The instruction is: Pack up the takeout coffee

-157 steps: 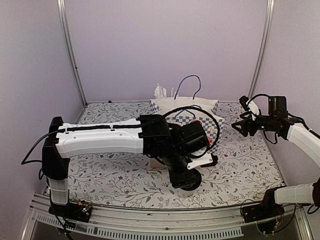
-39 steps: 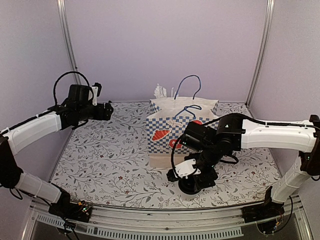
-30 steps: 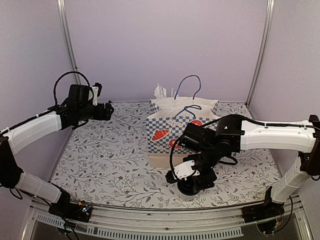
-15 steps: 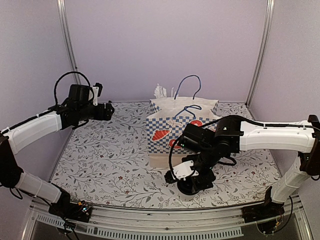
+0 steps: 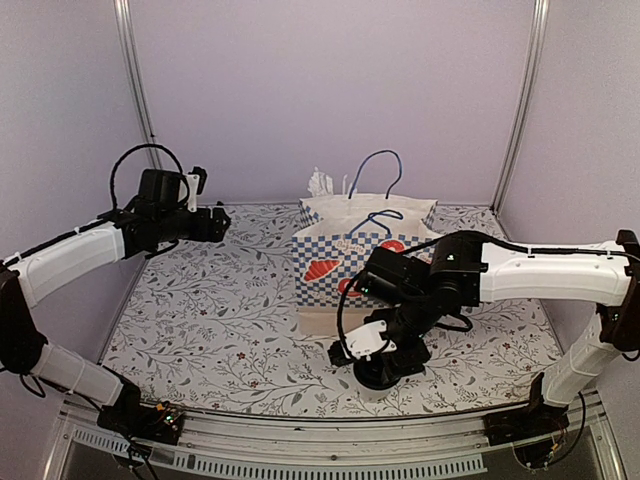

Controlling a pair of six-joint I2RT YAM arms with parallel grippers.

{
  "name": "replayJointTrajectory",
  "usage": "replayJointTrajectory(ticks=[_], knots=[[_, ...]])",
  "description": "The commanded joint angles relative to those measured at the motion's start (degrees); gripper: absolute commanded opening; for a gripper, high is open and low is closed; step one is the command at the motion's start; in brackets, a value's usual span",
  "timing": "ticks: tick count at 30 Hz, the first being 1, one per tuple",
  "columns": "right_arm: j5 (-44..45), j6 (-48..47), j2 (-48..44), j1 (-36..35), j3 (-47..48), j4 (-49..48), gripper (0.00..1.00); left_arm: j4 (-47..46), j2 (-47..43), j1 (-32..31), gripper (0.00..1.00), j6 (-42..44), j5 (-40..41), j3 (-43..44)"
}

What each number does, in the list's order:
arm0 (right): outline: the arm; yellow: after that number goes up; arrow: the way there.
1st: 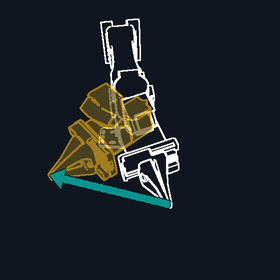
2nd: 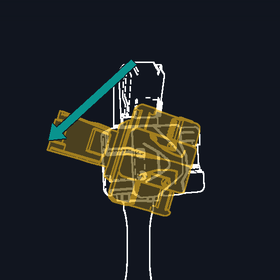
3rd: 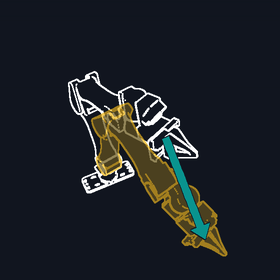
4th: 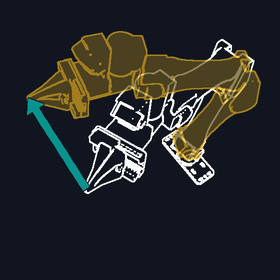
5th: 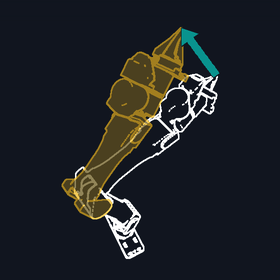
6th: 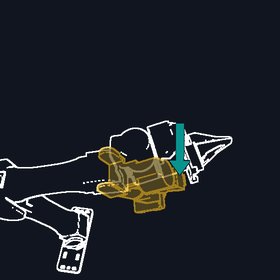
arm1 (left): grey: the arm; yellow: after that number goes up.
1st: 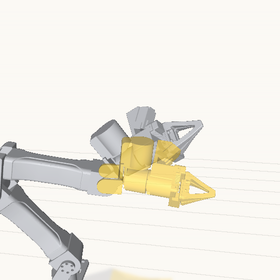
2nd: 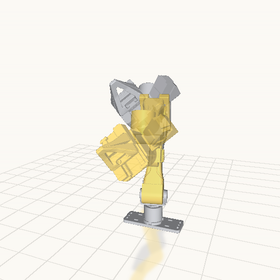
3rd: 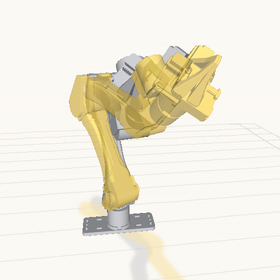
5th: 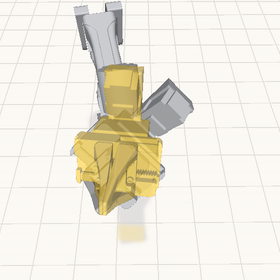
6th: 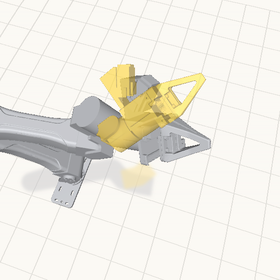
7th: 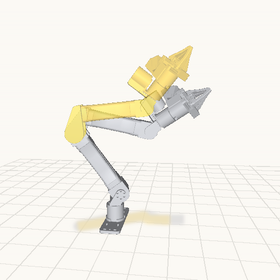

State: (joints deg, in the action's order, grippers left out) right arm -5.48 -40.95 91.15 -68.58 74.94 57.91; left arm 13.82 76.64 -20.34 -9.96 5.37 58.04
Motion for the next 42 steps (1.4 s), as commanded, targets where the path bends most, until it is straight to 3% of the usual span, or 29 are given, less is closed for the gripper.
replayJointTrajectory(ticks=[1, 11, 23, 30, 35, 42], knots=[[0.71, 0.25, -3.42, -0.37, 1.85, 0.52, 0.63, -0.46, 1.43, 0.57, 0.92, 0.52, -2.3, 1.9], [-9.33, -0.64, -15.51, 8.99, 9.72, 1.48, 0.61, -5.3, 0.56, 0.16, 0.93, -1.36, -9.9, 0.38], [-11.71, -1.49, -31.25, 27.85, 1.81, 0.84, 0.59, 0.62, -0.42, -6.38, 0.9, 0.82, -15.44, 13.33], [-16.48, 0.43, -37.66, 38.23, 0.87, -1.44, 0.57, 6.71, 9.66, -15.69, 0.86, 6.01, -20.64, 29.95], [-15.23, 0.7, -39.09, 41.58, 1.96, -0.32, 0.56, 18.9, 21.85, -16.58, 0.75, 11.98, -25.84, 47.24], [-15.29, 1.39, -40.12, 47.27, 2.22, -0.7, 0.56, 29.09, 33.01, -17.53, 0.69, 16.88, -33.06, 58.31]])
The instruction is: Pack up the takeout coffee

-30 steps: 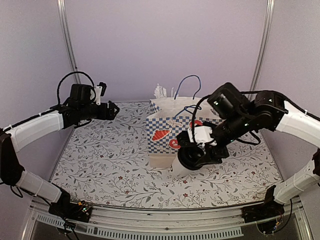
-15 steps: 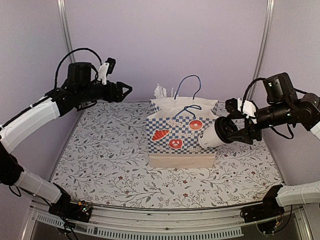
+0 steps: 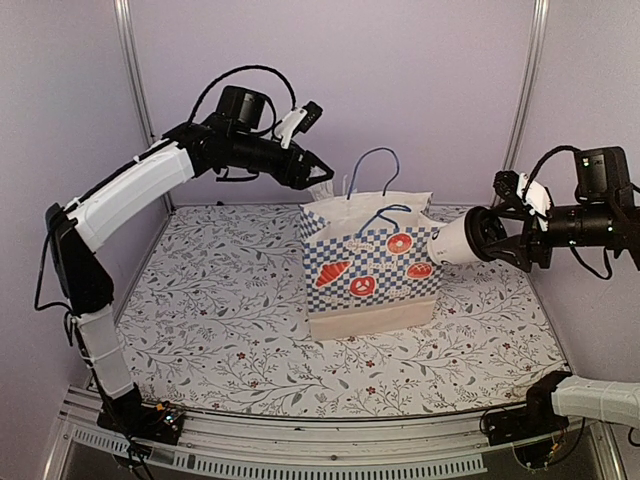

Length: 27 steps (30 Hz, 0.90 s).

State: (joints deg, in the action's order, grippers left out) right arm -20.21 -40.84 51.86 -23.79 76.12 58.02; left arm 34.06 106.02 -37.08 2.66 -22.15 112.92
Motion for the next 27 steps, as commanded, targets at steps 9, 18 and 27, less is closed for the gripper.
replayJointTrajectory(ticks=[9, 18, 27], knots=[[-1.79, 2.5, -0.25, 4.56, 0.07, -1.37, 0.55, 9.88, 8.99, -2.33, 0.55, 3.79, -8.83, 6.92], [-7.53, 3.42, 2.68, 5.15, 8.52, 0.33, 0.55, 10.28, 12.86, -3.75, 0.36, 2.79, -4.17, 9.59], [-13.96, 4.8, 13.25, 5.12, 20.69, 0.47, 0.54, 10.4, 13.71, -5.63, 0.05, 3.1, -1.65, 10.33]])
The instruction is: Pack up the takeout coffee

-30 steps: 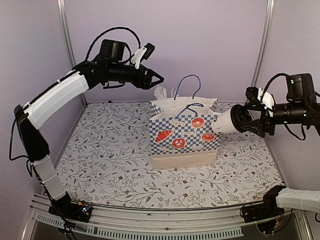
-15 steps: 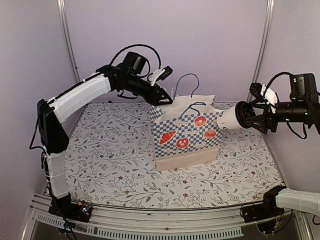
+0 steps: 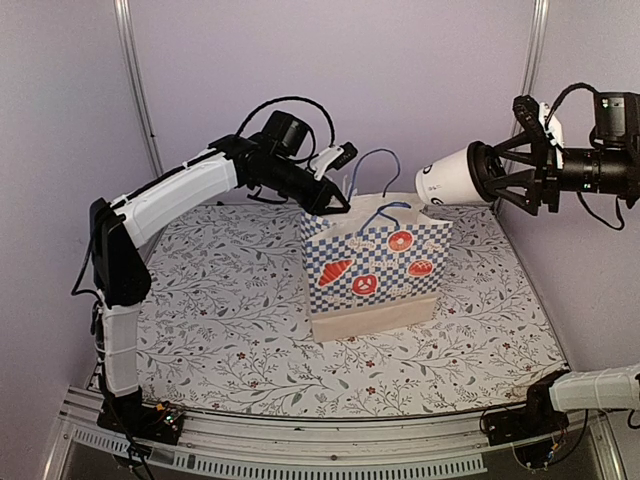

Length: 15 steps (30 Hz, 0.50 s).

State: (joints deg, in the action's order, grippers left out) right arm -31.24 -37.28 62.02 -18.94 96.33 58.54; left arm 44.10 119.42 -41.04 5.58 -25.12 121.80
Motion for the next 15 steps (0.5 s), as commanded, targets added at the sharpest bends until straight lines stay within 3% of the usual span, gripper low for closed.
replayJointTrajectory(ticks=[1, 15], knots=[[-2.4, 1.39, 3.74, 0.28, -0.01, -0.34, 0.53, 0.37, 0.23, -2.08, 0.02, 0.16, 1.69, 1.4], [-1.8, -3.37, 6.89, -0.88, 0.24, 1.48, 0.48, 0.19, -9.92, -7.78, 0.0, -2.07, 5.64, -7.7]])
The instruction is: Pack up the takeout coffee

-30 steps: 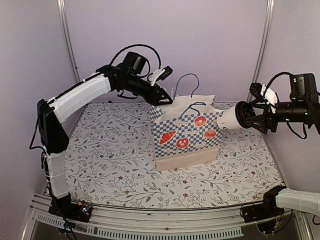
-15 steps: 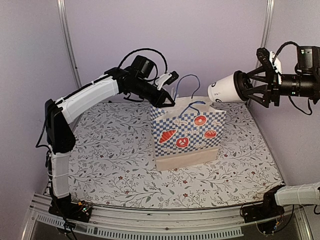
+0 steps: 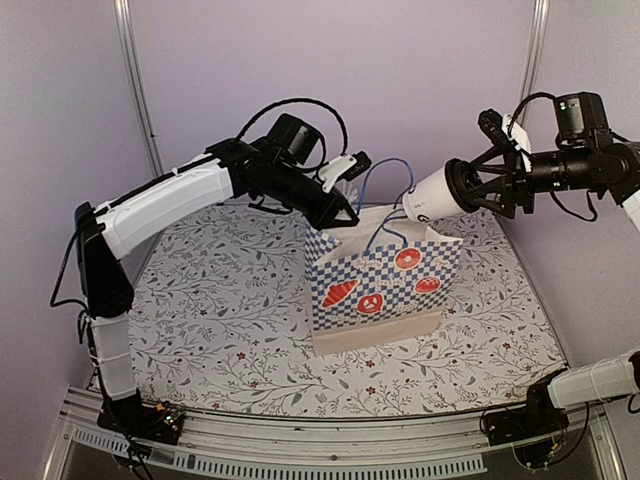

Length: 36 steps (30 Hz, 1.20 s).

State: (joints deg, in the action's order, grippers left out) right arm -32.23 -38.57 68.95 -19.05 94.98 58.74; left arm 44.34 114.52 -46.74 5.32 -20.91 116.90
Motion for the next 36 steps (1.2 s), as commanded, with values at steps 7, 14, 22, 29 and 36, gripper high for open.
replayJointTrajectory(ticks=[7, 14, 22, 29, 36], knots=[[-3.1, -2.95, -0.6, -4.16, 1.38, 4.35, 0.48, -0.03, -11.63, -4.61, 0.0, -5.08, 3.41, -10.88], [-3.62, -3.48, -0.56, -6.99, 1.45, 5.36, 0.48, 0.92, -13.89, -4.77, 0.0, -8.16, 4.28, -12.78], [9.98, -5.53, 4.05, -18.61, -1.08, 4.13, 0.46, 1.19, -12.91, -5.48, 0.0, -9.07, 5.61, -10.61], [20.0, -8.36, 8.6, -23.88, 0.47, 2.59, 0.43, 1.11, -12.14, -7.57, 0.01, -10.19, 6.46, -9.73], [22.56, -10.12, 12.94, -28.57, 0.01, 2.61, 0.43, 1.38, -11.95, -10.1, 0.02, -11.64, 8.7, -8.62]])
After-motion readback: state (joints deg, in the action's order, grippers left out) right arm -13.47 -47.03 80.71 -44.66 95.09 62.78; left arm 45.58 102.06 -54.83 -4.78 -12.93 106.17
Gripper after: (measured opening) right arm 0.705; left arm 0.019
